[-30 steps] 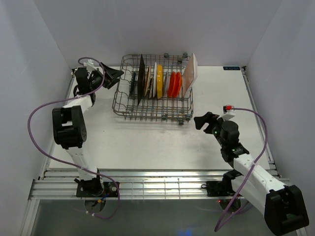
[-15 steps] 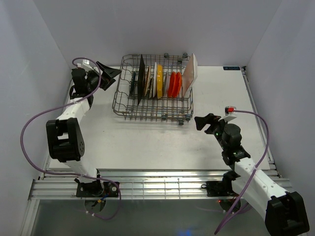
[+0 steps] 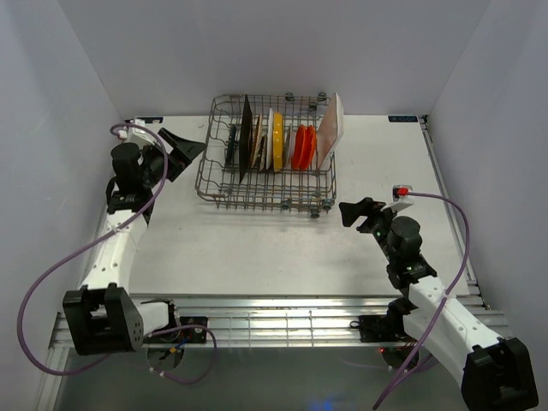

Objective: Load the plates into the dish rack
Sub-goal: Insert the plate into the dish rack, then reset both arms

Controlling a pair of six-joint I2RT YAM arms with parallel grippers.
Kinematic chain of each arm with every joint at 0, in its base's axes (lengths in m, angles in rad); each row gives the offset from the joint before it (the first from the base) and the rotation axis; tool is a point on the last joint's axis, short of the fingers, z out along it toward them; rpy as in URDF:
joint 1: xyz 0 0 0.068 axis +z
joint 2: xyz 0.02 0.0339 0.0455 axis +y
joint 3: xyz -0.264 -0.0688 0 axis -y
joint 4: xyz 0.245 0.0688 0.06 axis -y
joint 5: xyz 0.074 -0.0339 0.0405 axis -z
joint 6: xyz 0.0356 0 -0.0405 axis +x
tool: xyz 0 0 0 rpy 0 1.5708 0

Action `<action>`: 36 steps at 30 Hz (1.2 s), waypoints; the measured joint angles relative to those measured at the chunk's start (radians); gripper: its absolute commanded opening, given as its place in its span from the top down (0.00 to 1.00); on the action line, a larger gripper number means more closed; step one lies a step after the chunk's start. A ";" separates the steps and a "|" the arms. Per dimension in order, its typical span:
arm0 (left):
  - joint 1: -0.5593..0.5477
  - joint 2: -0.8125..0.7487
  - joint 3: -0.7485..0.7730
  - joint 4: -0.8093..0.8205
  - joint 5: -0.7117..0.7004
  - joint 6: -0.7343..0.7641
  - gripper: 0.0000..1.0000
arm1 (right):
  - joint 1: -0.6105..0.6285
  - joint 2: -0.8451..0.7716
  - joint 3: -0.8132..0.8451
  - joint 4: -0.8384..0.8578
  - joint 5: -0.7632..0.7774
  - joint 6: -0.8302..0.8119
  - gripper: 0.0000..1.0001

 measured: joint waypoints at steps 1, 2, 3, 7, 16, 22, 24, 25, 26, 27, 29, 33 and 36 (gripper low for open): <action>0.000 -0.039 -0.024 -0.021 -0.012 0.010 0.02 | 0.000 -0.005 0.000 0.000 0.000 0.000 0.10; 0.000 -0.068 -0.042 -0.032 -0.021 0.020 0.02 | 0.000 -0.010 0.000 0.000 0.000 0.000 0.10; 0.000 -0.107 -0.065 -0.049 -0.035 0.031 0.02 | 0.000 -0.013 -0.001 0.000 0.000 -0.001 0.10; 0.000 -0.230 -0.145 -0.102 -0.088 0.070 0.02 | 0.000 -0.016 -0.001 0.000 0.000 -0.002 0.10; -0.001 -0.362 -0.254 -0.220 -0.137 0.134 0.02 | 0.000 -0.105 -0.001 -0.040 0.000 -0.007 0.10; -0.001 -0.524 -0.319 -0.270 -0.151 0.164 0.02 | 0.000 -0.224 0.005 -0.148 -0.007 -0.030 0.10; -0.002 -0.581 -0.333 -0.284 -0.159 0.179 0.02 | 0.000 -0.255 0.011 -0.191 -0.020 -0.038 0.10; -0.002 -0.607 -0.338 -0.296 -0.164 0.187 0.02 | 0.000 -0.270 0.014 -0.212 -0.027 -0.042 0.10; -0.002 -0.628 -0.340 -0.305 -0.167 0.194 0.02 | 0.000 -0.286 0.015 -0.236 -0.031 -0.046 0.10; -0.002 -0.645 -0.340 -0.310 -0.170 0.200 0.02 | 0.000 -0.301 0.016 -0.259 -0.039 -0.049 0.10; -0.002 -0.678 -0.343 -0.317 -0.174 0.210 0.02 | 0.000 -0.341 0.016 -0.308 -0.058 -0.055 0.10; -0.003 -0.723 -0.358 -0.327 -0.177 0.222 0.02 | 0.000 -0.431 0.013 -0.387 -0.074 -0.073 0.10; -0.003 -0.735 -0.367 -0.332 -0.176 0.229 0.02 | 0.000 -0.524 -0.022 -0.394 -0.076 -0.077 0.10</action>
